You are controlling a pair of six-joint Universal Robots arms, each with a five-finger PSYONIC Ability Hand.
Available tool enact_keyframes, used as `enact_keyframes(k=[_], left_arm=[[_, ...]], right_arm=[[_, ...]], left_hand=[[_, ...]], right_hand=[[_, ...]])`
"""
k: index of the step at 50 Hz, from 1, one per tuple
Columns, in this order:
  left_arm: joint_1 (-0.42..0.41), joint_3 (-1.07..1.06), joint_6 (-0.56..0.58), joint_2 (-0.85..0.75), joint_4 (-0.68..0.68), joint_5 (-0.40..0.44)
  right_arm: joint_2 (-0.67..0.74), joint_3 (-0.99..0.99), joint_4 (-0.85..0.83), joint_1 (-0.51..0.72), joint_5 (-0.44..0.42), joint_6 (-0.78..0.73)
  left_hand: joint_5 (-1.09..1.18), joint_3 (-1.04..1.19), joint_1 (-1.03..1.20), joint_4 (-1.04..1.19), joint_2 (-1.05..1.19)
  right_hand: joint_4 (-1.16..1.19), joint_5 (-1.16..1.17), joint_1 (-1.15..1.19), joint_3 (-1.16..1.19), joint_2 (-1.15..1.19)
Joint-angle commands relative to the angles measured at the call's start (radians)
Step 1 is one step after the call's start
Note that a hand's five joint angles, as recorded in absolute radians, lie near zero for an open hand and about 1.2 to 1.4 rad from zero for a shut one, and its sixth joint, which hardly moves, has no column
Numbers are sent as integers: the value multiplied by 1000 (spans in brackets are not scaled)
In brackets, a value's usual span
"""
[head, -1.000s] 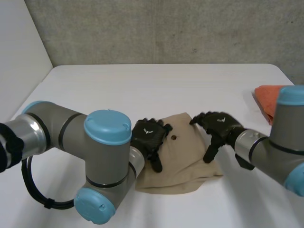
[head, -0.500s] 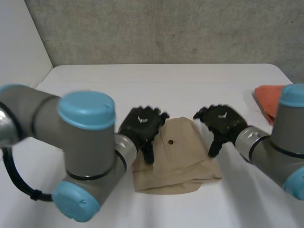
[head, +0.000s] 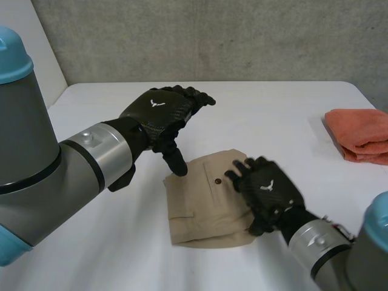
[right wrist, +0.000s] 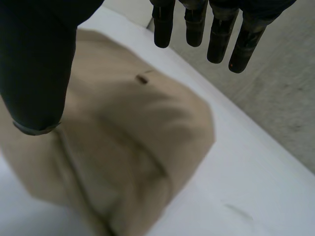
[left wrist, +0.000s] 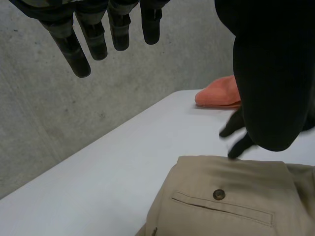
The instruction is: Fold the laundry.
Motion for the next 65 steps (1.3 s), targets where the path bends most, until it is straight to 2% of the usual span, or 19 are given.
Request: enact_keyframes(k=[1,10,17,25,34,40,54,62,65], left_arm=[[-5,0,-6,-3,-1,-2],[-5,0,-8,-3,-1,-1],[-3,-3,-8,-3,-1,1],[-3,-6,-8,-3,-1,1],[-3,-6,-9,-3,0,1],[-3,-8,-15,-1,0,1],[-3,-11,-21,-1,2,1],[-2,-11,-23,-1,2,1],[-2,-11,-23,-1,3,1]], right_arm=[[160,24,-122,43,-6,-5],[199,24,-209,74,4,-19],[249,12,-232,74,3,-105],[295,-7,-249,72,1,-135],[306,-33,-289,72,3,-134],[355,-63,-291,71,4,-140],[394,-152,-298,68,11,-148],[461,-247,-291,68,46,-148],[493,-289,-285,66,61,-148]], left_hand=[[-36,9,21,-18,2],[-33,12,24,-15,5],[-33,12,24,-15,5],[-33,12,24,-15,5],[-33,12,24,-15,5],[-33,12,24,-15,5],[-33,12,24,-15,5],[-33,12,24,-15,5],[-33,12,24,-15,5]], right_hand=[[-59,-53,-29,-37,-24],[-59,-53,-29,-37,-24],[-59,-53,-29,-37,-24],[91,98,122,114,127],[467,474,498,490,503],[564,571,595,587,600],[562,568,592,584,597],[573,580,604,596,608],[757,764,788,780,793]])
